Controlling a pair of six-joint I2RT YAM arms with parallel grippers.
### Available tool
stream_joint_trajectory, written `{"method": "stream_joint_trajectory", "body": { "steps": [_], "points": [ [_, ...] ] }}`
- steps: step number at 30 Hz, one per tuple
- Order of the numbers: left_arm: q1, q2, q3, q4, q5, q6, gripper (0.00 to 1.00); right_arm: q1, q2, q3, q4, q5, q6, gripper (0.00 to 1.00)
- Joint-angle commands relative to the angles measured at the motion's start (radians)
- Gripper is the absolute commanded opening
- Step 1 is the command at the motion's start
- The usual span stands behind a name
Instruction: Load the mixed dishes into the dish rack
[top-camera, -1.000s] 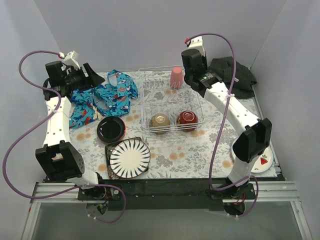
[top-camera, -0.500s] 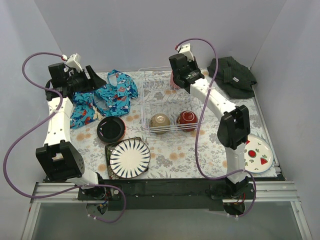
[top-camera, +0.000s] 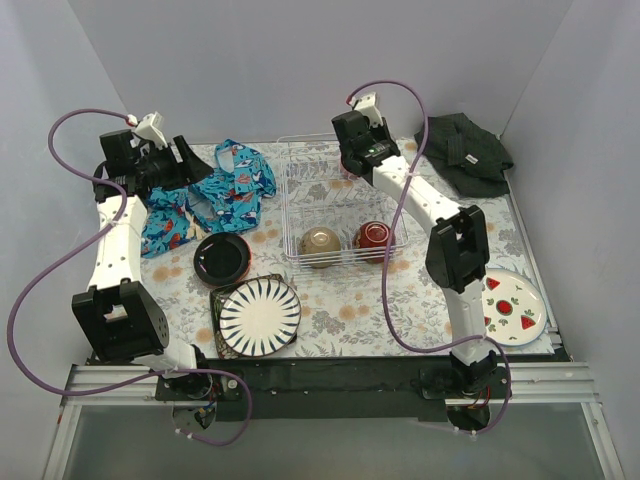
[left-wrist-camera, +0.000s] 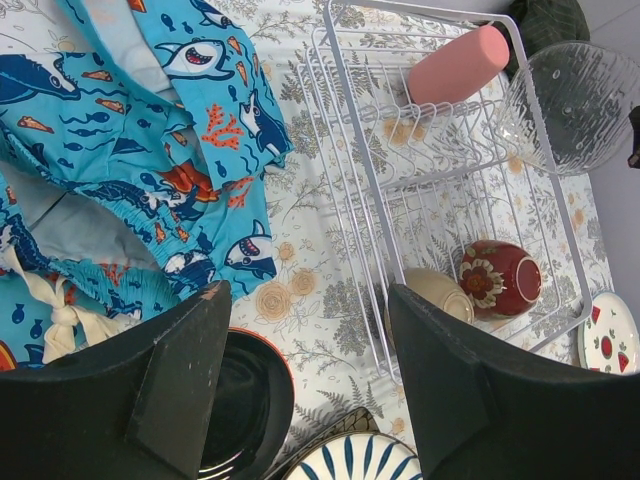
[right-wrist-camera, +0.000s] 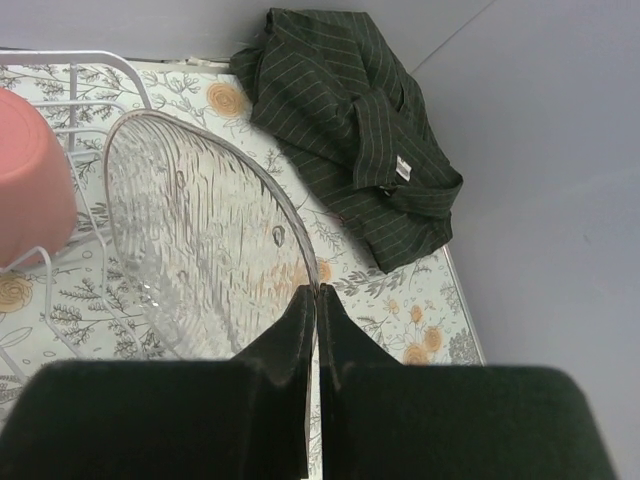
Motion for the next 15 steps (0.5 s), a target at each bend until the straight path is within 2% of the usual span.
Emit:
{"method": "stream_joint_trajectory", "body": {
  "steps": [1,6,15],
  "points": [
    [-0.009,-0.008,0.000,-0.008,-0.004,0.011,0.64,-0.003,0.056,0.090,0.001,0.068,0.045,0.01],
    [-0.015,-0.011,-0.003,-0.008,-0.004,0.009,0.64,0.017,0.088,0.105,0.000,0.080,0.048,0.01],
    [-0.015,-0.028,-0.018,0.007,0.001,-0.003,0.64,0.051,0.053,0.035,-0.017,0.120,0.060,0.01]
  ]
}}
